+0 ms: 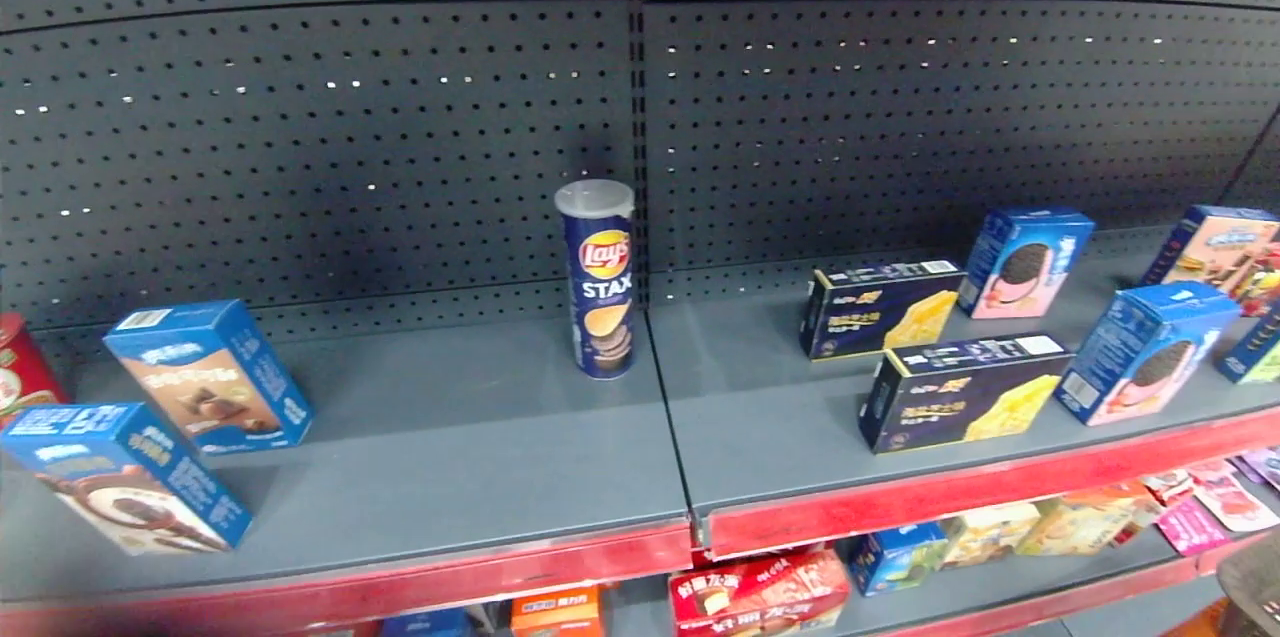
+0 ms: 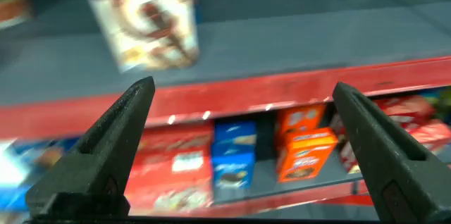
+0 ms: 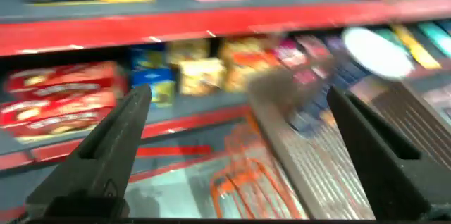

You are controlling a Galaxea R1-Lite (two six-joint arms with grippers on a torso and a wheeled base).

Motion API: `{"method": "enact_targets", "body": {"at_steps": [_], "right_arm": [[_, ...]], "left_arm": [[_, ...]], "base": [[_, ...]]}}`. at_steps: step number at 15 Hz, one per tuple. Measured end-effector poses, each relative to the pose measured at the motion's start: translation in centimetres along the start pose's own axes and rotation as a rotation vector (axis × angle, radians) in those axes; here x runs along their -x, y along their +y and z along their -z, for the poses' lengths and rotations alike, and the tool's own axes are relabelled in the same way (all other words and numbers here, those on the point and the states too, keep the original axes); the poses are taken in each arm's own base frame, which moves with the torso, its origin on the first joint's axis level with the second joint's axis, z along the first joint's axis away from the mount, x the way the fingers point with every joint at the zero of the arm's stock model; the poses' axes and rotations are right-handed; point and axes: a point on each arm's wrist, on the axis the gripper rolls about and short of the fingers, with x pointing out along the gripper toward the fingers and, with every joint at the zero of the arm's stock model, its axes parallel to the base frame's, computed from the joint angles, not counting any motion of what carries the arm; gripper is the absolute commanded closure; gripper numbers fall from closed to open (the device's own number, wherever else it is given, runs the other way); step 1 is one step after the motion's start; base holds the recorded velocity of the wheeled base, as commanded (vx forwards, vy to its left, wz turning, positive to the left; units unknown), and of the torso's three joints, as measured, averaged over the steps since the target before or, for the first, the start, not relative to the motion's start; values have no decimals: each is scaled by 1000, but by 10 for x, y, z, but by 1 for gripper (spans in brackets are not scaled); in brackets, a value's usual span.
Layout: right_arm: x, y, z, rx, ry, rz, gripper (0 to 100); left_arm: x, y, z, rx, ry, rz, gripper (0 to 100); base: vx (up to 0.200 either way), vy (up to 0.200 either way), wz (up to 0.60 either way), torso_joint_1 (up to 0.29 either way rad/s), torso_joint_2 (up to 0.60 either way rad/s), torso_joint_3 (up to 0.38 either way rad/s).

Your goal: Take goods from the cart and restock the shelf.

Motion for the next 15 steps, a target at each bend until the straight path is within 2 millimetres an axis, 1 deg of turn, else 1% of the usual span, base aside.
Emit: {"method": "enact_targets", "body": {"at_steps": [7, 14, 15], "right_arm": [[-10, 2, -4, -30, 24, 15, 0], [-12, 3, -8, -33, 28, 39, 0], [-12, 3, -7, -33, 35, 45, 0]], "left_arm": [[0, 0, 0, 0, 0, -1, 0], [0, 0, 0, 0, 0, 0, 0], [0, 0, 0, 0, 0, 0, 0]], "base": [[0, 0, -600, 2, 4, 2], [0, 0, -600, 3, 4, 0], [0, 0, 0, 0, 0, 0]]}}
